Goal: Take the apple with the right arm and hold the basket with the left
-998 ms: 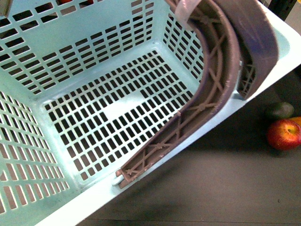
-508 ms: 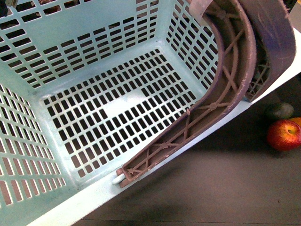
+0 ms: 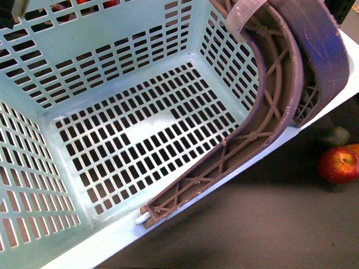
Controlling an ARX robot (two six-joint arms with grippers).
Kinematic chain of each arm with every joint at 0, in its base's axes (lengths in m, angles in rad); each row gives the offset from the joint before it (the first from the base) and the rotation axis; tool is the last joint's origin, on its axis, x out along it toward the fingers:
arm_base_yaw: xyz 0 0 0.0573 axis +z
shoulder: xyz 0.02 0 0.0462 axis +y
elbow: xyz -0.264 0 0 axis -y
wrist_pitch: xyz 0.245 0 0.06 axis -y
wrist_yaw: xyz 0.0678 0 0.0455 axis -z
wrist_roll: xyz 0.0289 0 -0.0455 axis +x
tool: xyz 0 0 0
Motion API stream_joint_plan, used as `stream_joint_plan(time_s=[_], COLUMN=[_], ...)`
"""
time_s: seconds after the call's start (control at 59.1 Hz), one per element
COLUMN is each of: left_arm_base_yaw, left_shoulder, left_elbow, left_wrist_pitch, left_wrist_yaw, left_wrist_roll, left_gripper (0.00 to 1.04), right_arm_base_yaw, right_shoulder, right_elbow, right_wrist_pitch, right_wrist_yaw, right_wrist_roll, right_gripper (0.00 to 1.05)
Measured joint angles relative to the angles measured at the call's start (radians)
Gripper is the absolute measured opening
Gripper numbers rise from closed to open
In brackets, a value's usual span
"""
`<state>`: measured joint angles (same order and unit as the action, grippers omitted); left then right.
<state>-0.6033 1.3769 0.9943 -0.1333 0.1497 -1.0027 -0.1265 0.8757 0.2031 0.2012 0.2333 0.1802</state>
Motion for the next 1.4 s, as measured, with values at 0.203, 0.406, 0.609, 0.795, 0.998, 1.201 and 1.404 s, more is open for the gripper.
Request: stream_joint_plan(time_s=[0.203,0.406,0.609,0.795,0.998,1.201,1.404], left_arm_base_yaw=[0.0,0.0,0.0,0.0,0.0,0.0,0.0], left_shoulder=[0.0,0.0,0.0,0.0,0.0,0.0,0.0], left_elbow=[0.0,0.0,0.0,0.0,0.0,0.0,0.0], left_wrist_pitch=[0.0,0.0,0.0,0.0,0.0,0.0,0.0], left_wrist_yaw=[0.0,0.0,0.001,-0.001,0.0,0.0,0.0], left_wrist_roll=[0.001,0.001,0.001,0.002,0.002,0.003,0.003], left_gripper=[0.17,0.17,0.17,0.17,0.17,0.17,0.17], right_arm_base_yaw=[-0.068,-0.071,-0.025,-0.003,0.013,0.017,0.013], right_shoulder=[0.579,1.019,1.236,1.328,1.411,1.489,1.553], right_elbow=[0.169,0.338,0.501,0.639,0.769,0.857,0.902], right_wrist_pitch=[0.325,0.36,0.314,0.24,0.168,0.134,0.109], right_wrist_yaw=[-0.077,-0.04,-0.027,-0.021,-0.028,-0.016,-0.021], right_wrist_roll=[-0.085,-0.116,-0.125,-0.121,-0.113,-0.101,-0.094], right_gripper=[0.96,0.96,0.96,0.96,0.96,0.96,0.96])
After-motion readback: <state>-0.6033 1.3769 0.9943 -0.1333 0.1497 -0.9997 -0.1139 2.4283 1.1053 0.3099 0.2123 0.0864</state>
